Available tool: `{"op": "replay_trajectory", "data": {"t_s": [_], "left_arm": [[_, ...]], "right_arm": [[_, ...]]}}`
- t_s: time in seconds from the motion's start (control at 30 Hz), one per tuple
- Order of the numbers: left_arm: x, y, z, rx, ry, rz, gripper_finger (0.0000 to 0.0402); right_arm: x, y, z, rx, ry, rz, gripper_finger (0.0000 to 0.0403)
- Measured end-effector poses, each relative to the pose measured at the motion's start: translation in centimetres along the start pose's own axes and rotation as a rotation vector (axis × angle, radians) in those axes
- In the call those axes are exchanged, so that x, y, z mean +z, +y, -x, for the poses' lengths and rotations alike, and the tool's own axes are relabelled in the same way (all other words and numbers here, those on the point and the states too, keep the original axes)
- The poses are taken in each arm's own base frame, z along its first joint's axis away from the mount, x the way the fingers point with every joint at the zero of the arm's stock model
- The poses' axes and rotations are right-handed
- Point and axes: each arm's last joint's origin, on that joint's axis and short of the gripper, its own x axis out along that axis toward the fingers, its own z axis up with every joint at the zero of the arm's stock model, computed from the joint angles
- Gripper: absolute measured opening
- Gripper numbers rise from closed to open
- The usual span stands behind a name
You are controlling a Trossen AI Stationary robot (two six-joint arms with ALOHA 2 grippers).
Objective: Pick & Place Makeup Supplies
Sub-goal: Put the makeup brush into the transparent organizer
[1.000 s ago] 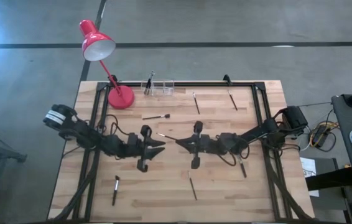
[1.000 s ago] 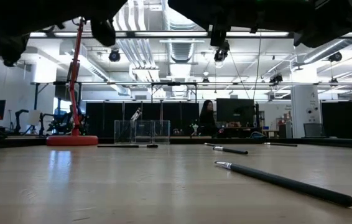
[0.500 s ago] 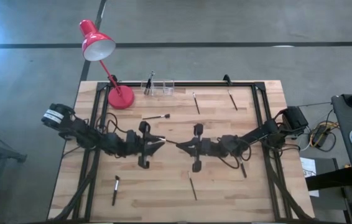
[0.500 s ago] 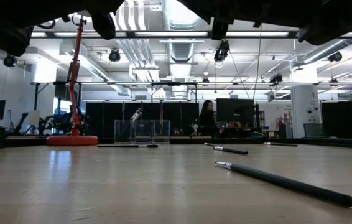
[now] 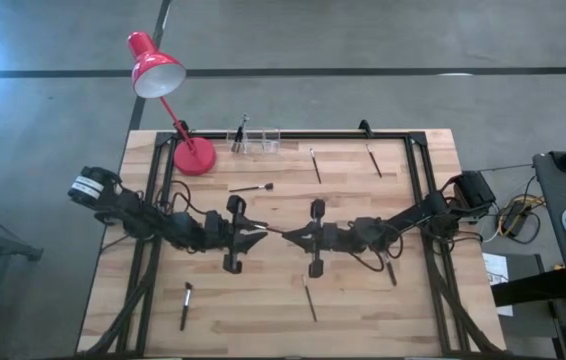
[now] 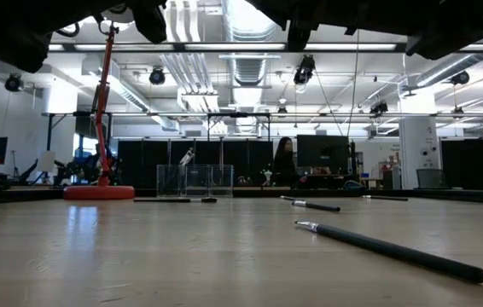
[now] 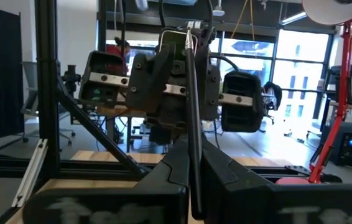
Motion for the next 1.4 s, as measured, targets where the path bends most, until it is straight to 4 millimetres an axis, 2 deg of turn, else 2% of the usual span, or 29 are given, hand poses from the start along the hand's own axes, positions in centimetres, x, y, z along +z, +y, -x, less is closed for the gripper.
{"op": "replay_trajectory", "data": {"t_s": [0.33, 0.43, 0.57, 0.7, 0.8, 0.97, 1.13, 1.23, 1.4], "left_arm": [[0.2, 0.3, -0.6, -0.005, -0.010, -0.035, 0.0084], [0.2, 0.4, -0.6, -0.003, -0.011, -0.049, 0.0064], [0.1, 0.4, -0.6, -0.014, 0.003, -0.080, 0.0014], [0.3, 0.4, -0.6, 0.004, 0.008, -0.102, 0.0012], [1.0, 0.6, -0.6, 0.037, 0.026, -0.124, 0.0012], [2.9, 0.9, -0.8, 0.146, 0.116, -0.171, 0.0012], [5.0, 2.0, -1.8, 0.416, 0.294, -0.293, 0.0011], [5.4, 3.2, -2.7, 0.519, 0.430, -0.348, 0.0011], [5.9, 7.1, -4.8, 0.697, 0.562, -0.376, 0.0011]], "right_arm": [[-0.2, 0.0, 0.0, 0.003, 0.017, 0.002, 0.0008], [-0.2, 0.0, 0.0, 0.004, 0.020, 0.006, 0.0008], [-0.3, 0.0, 0.0, 0.003, 0.026, 0.017, 0.0008], [-0.4, 0.0, 0.0, -0.001, 0.041, 0.018, 0.0017], [-0.7, -0.1, 0.0, -0.005, 0.065, 0.022, 0.0039], [-1.2, -0.4, 0.0, -0.103, 0.137, 0.051, 0.0095], [-2.1, -1.2, 0.4, -0.161, 0.300, 0.116, 0.0131], [-2.5, -1.9, 0.6, -0.202, 0.365, 0.092, 0.0123], [-3.4, -2.0, 1.1, -0.194, 0.446, 0.108, 0.0070]]}}
